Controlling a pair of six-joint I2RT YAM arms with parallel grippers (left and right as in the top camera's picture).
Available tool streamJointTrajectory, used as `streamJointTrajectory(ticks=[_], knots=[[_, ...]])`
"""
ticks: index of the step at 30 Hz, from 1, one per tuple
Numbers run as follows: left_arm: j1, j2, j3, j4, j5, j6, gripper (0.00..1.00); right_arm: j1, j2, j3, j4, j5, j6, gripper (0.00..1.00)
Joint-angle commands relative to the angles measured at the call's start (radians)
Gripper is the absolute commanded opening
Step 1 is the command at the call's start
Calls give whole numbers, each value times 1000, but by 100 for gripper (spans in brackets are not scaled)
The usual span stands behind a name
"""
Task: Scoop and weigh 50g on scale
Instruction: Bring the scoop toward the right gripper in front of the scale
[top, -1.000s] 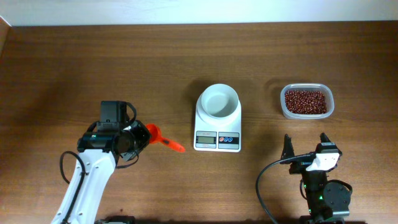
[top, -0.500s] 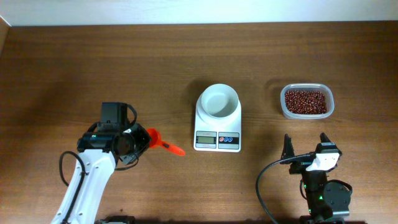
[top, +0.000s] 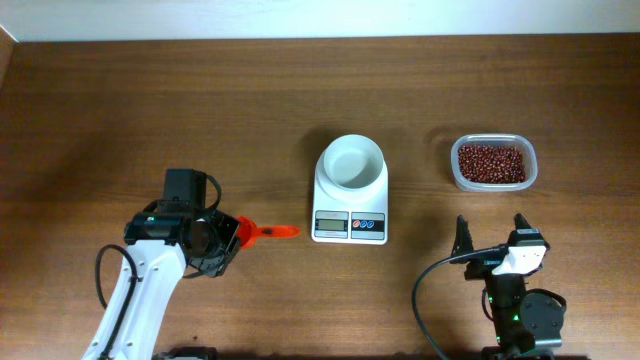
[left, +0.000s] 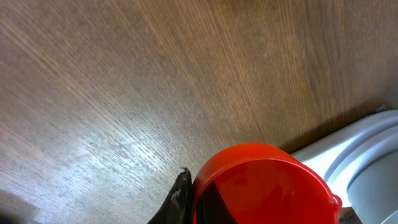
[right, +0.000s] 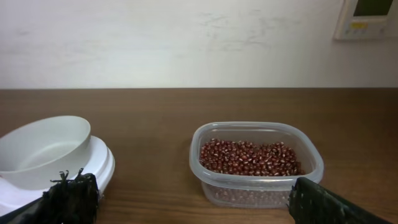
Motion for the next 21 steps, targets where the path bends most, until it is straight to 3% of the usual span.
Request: streamJointTrajectory(ticks=[1, 4, 7, 12, 15, 16, 19, 21], knots=[[-4, -16, 3, -2, -1, -7, 0, -6, -6, -8, 5, -95, 301, 99], [-4, -16, 3, -2, -24, 111, 0, -6, -6, -8, 29, -446, 724, 99], [-4, -16, 3, -2, -23, 233, 0, -6, -6, -8, 28, -819, 973, 99], [-45, -16, 4, 27, -17, 281, 0, -6, 4, 6, 114, -816, 910, 99], [-134, -16, 9, 59, -50, 281, 0, -6, 120, 22, 110, -858, 908, 99], [-165, -16, 11, 75, -55, 280, 0, -6, 226, 53, 106, -868, 889, 99], [-179, -16, 11, 80, -153, 192, 0, -6, 599, 189, 103, -967, 656, 99], [-179, -16, 11, 74, -156, 118, 0, 28, 812, 263, 103, -978, 604, 99]])
